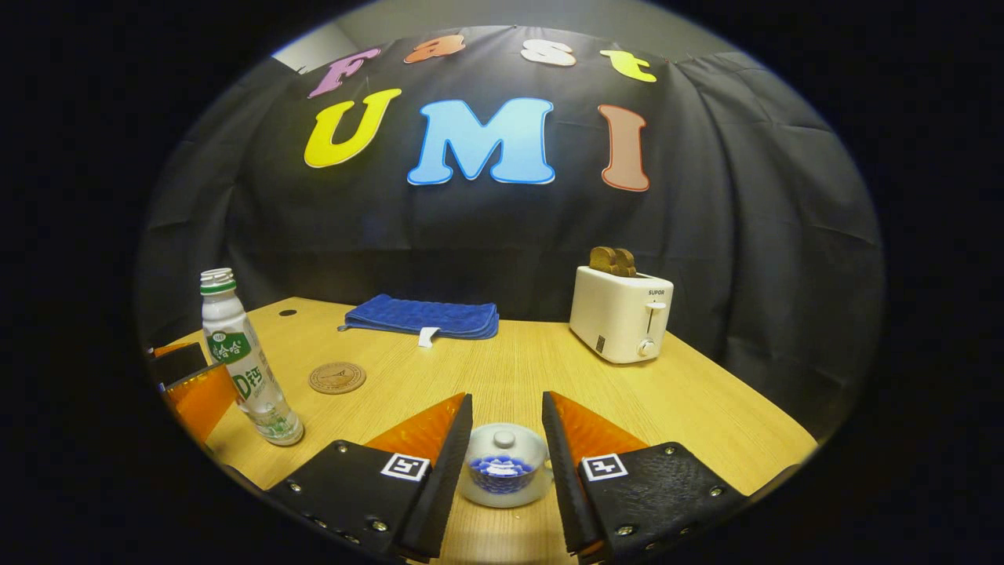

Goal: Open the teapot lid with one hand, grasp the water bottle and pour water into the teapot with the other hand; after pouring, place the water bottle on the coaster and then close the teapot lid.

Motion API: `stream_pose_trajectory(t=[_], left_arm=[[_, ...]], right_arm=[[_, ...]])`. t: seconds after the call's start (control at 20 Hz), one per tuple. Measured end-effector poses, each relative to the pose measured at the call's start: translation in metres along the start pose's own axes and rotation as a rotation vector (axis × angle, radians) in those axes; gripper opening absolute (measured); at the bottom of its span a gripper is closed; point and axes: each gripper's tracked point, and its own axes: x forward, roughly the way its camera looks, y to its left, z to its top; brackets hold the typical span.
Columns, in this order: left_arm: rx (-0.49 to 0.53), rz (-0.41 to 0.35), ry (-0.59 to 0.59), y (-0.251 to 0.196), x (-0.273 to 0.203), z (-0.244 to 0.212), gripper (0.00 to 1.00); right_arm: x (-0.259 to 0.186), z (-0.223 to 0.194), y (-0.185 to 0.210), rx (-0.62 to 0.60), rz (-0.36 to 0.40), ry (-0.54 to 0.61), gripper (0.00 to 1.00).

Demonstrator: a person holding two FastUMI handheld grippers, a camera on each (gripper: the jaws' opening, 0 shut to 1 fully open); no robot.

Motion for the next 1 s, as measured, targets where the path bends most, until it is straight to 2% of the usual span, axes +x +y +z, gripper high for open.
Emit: stream_pose_trajectory(t=[0.3, 0.4, 0.6, 0.65, 1.0], left_arm=[[0.000, 0.002, 0.002, 0.000, -0.002, 0.000, 0.93], [-0.006, -0.003, 0.006, 0.000, -0.002, -0.002, 0.92], [-0.005, -0.002, 0.011, 0.001, -0.001, -0.003, 0.92], [-0.004, -0.001, 0.012, 0.002, -0.001, -0.003, 0.92], [0.022, 0.033, 0.034, 0.011, 0.002, -0.010, 0.92]], right_arm=[[0.006, -0.014, -0.001, 0.008, 0.006, 0.049, 0.56], [0.014, -0.018, -0.001, 0.048, 0.008, 0.039, 0.22], [0.012, -0.019, 0.008, 0.007, 0.022, 0.034, 0.20], [0.014, -0.021, 0.007, -0.003, 0.022, 0.041, 0.11], [0.006, -0.005, 0.007, 0.030, 0.059, -0.002, 0.11]])
